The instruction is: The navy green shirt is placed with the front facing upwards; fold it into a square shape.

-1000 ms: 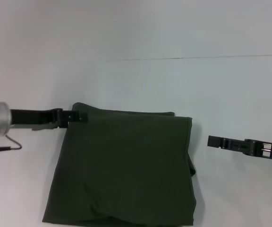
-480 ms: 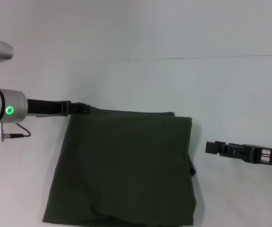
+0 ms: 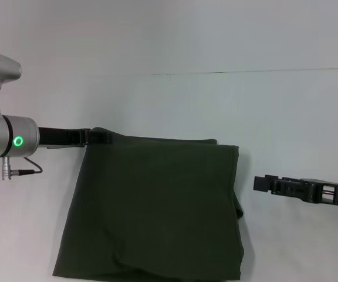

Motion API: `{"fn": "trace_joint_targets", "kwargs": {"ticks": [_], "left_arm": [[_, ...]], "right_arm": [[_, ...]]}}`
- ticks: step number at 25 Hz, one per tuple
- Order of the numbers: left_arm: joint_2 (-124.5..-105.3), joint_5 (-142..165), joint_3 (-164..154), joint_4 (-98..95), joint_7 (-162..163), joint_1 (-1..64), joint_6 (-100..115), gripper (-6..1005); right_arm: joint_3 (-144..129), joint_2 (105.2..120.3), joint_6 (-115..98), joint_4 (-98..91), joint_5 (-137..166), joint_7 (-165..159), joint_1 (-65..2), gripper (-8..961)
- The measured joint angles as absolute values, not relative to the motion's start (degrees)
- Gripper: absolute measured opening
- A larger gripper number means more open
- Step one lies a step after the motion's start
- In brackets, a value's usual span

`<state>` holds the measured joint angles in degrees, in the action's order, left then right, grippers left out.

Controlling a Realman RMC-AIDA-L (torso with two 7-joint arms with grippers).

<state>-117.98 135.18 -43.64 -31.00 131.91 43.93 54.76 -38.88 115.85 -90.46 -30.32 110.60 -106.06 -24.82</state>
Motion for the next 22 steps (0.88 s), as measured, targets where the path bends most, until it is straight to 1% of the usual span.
{"fn": "trace_joint_targets", "kwargs": {"ticks": [6, 13, 18, 22], "left_arm": [[-118.58, 135.17, -43.7, -30.91, 131.76, 43.61, 53.2, 838], [-118.79, 135.27, -44.99, -30.89, 131.33, 43.7, 53.04, 838], [-118.89, 135.31, -44.86, -31.23, 131.3, 43.13, 51.94, 662], [-118.93, 135.33, -44.99, -31.14, 130.72, 43.07, 51.6, 482]], "right_arm": [[-39.11, 115.91, -90.52, -30.32, 110.71, -106.0, -25.01, 895], [-39.11, 115.91, -90.85, -30.32, 110.74, -105.99, -25.05, 894], [-39.11, 115.91, -90.99, -30.32, 110.74, -105.94, -25.05, 895], [-39.11, 115.91, -91.14, -30.32, 110.74, -105.91, -24.99, 895]]}}
